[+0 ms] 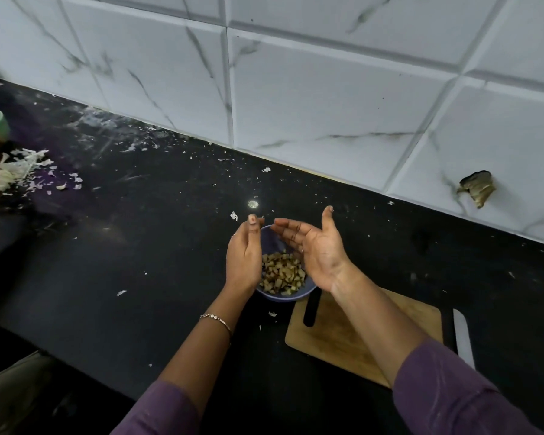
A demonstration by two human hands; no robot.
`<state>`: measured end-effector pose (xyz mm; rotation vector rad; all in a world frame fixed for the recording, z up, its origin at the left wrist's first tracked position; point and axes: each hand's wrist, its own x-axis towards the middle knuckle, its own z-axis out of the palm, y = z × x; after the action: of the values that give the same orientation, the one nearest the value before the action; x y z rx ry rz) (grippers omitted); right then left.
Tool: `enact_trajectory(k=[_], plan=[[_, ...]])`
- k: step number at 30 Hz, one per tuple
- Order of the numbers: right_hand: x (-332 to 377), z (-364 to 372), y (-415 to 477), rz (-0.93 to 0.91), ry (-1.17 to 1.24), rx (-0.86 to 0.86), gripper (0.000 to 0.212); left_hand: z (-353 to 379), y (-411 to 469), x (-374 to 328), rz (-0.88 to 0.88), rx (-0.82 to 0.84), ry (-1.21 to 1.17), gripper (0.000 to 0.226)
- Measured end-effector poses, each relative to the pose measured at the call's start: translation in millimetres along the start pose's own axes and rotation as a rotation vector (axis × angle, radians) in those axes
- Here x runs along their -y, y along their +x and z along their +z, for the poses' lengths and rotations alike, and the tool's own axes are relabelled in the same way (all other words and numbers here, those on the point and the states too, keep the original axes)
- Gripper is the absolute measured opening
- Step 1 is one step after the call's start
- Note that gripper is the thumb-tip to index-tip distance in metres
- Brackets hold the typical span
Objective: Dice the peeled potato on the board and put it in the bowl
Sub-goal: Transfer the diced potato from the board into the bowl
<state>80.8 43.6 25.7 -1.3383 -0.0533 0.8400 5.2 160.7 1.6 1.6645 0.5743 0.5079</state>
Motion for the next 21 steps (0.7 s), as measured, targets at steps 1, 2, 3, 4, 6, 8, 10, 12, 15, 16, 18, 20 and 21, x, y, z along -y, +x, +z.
enact_trajectory(k=[1, 2, 3, 4, 6, 8, 10, 12, 15, 16, 18, 20, 21], plan=[[2.6, -2.8, -2.4, 0.000, 0.021, 0.018, 0.101, 1.1, 0.5, -2.1, 0.043, 0.000, 0.029, 0.061], [4.8, -5.9, -5.8, -0.005, 0.048, 0.027, 0.100, 2.5, -0.2, -5.4, 0.080, 0.003, 0.057, 0.063], [7.5, -9.0, -8.4, -0.014, 0.080, 0.033, 0.099, 4.3, 0.0, -8.1, 0.106, 0.011, 0.078, 0.067], [10.3, -12.7, -12.2, -0.026, 0.118, 0.035, 0.098, 7.1, -1.4, -11.9, 0.128, 0.023, 0.095, 0.070], [16.5, -20.5, -20.1, -0.044, 0.202, 0.045, 0.097, 13.7, -5.6, -18.8, 0.160, 0.061, 0.118, 0.066], [21.0, -31.9, -32.0, -0.065, 0.247, 0.042, 0.095, 22.6, -14.3, -24.9, 0.197, 0.119, 0.126, 0.052], [23.7, -45.4, -47.6, -0.086, 0.224, -0.009, 0.084, 33.6, -25.5, -27.1, 0.226, 0.171, 0.133, 0.041], [22.4, -60.5, -62.5, -0.094, 0.180, -0.112, 0.064, 45.4, -37.6, -27.4, 0.242, 0.228, 0.162, 0.031], [14.0, -84.8, -82.7, -0.064, 0.156, -0.251, 0.044, 62.2, -58.1, -29.0, 0.261, 0.338, 0.185, 0.026], [10.8, -90.8, -89.0, -0.054, 0.149, -0.285, 0.040, 67.1, -64.2, -28.9, 0.266, 0.369, 0.193, 0.026], [3.4, -103.0, -102.2, -0.051, 0.103, -0.359, 0.033, 77.3, -74.8, -27.8, 0.264, 0.431, 0.223, 0.027], [-6.4, -114.3, -114.6, -0.050, 0.014, -0.430, 0.024, 85.2, -83.2, -22.5, 0.242, 0.492, 0.271, 0.032], [-12.2, -119.5, -120.1, -0.047, -0.054, -0.459, 0.021, 87.5, -86.7, -19.5, 0.221, 0.518, 0.292, 0.036]])
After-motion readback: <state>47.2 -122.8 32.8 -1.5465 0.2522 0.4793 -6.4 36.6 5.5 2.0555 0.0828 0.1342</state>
